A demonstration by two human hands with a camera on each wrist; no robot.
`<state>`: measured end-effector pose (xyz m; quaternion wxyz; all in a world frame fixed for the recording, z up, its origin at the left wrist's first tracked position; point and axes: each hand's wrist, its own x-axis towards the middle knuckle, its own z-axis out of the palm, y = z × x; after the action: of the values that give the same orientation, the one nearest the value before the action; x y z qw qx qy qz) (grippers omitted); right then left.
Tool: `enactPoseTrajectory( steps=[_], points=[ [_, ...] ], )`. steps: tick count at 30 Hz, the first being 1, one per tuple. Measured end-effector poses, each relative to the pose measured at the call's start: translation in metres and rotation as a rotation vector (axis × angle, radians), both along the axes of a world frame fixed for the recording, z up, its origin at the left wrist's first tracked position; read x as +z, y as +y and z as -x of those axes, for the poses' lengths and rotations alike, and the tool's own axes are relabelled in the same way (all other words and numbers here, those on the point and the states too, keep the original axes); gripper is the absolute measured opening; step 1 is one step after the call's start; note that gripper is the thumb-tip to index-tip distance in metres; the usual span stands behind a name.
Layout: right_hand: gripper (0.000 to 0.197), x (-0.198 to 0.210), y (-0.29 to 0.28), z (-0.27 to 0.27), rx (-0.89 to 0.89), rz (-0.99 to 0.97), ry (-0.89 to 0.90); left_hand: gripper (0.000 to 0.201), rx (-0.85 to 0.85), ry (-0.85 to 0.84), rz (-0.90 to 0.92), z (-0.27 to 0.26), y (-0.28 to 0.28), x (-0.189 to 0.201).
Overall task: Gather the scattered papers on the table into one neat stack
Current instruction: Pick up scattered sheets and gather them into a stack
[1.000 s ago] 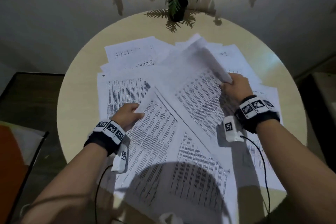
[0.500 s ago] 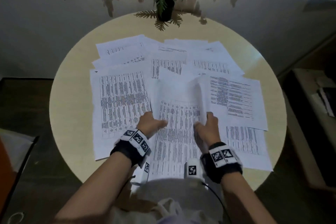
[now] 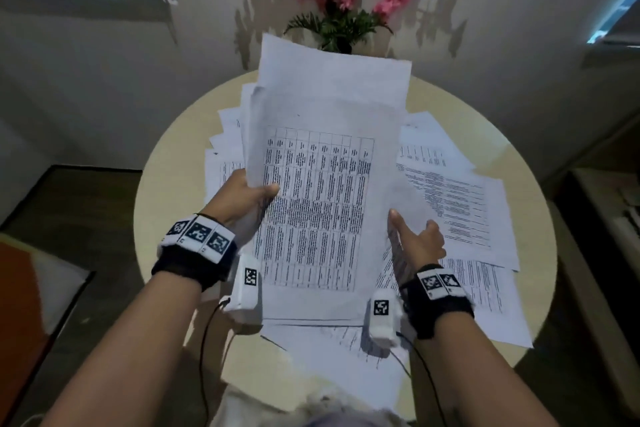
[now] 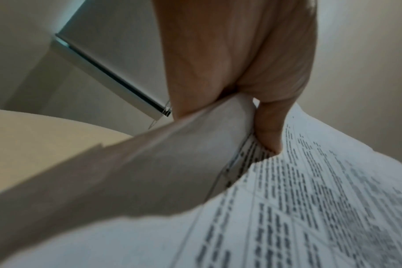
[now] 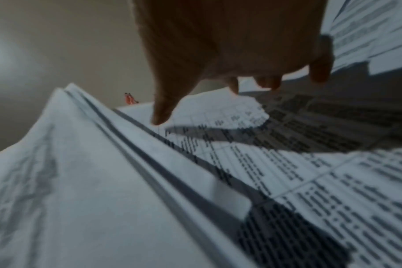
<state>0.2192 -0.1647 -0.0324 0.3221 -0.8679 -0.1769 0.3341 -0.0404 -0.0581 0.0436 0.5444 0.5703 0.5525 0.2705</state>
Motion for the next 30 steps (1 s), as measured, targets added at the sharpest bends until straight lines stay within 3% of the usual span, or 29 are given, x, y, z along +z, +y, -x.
enactPoseTrajectory(
  steps=[3, 6, 10, 13, 15, 17, 19, 21, 24, 27, 30],
  points=[
    [0.098, -0.002, -0.013, -0.005, -0.169, 0.166, -0.074, 0.013, 0.022, 0.006, 0.001, 0.003, -0.001, 0.004],
    [0.106, -0.009, -0.031, -0.001, -0.135, 0.347, -0.167, 0.011, 0.102, -0.077, -0.104, 0.011, 0.0, 0.022],
    [0.114, -0.01, -0.039, 0.0, -0.089, 0.415, -0.216, 0.027, 0.25, -0.414, -0.299, 0.017, 0.011, 0.079],
    [0.103, -0.01, -0.037, -0.005, -0.118, 0.412, -0.157, 0.027, 0.238, -0.606, -0.321, 0.01, 0.024, 0.109],
    [0.073, -0.013, -0.036, -0.009, -0.075, 0.382, -0.147, 0.026, 0.18, -0.519, -0.31, -0.003, 0.025, 0.109],
    [0.038, -0.019, -0.034, -0.015, 0.009, 0.261, -0.1, 0.027, 0.082, -0.326, -0.23, -0.021, 0.018, 0.093],
    [0.024, -0.019, -0.034, -0.018, 0.082, 0.151, -0.034, 0.023, 0.009, -0.113, -0.055, -0.037, 0.008, 0.057],
    [0.028, -0.012, -0.033, -0.015, 0.099, 0.068, 0.043, 0.01, -0.055, 0.083, 0.137, -0.04, -0.002, 0.007],
    [0.021, -0.015, -0.031, -0.01, 0.093, 0.014, 0.131, 0.02, -0.12, 0.268, 0.287, -0.039, -0.017, -0.059],
    [0.047, -0.02, -0.031, 0.002, 0.029, -0.021, 0.282, 0.022, -0.104, 0.263, 0.316, -0.046, -0.033, -0.076],
    [0.059, -0.016, -0.035, 0.022, 0.207, -0.006, 0.311, 0.041, -0.132, 0.271, 0.35, -0.05, -0.042, -0.072]
  ],
)
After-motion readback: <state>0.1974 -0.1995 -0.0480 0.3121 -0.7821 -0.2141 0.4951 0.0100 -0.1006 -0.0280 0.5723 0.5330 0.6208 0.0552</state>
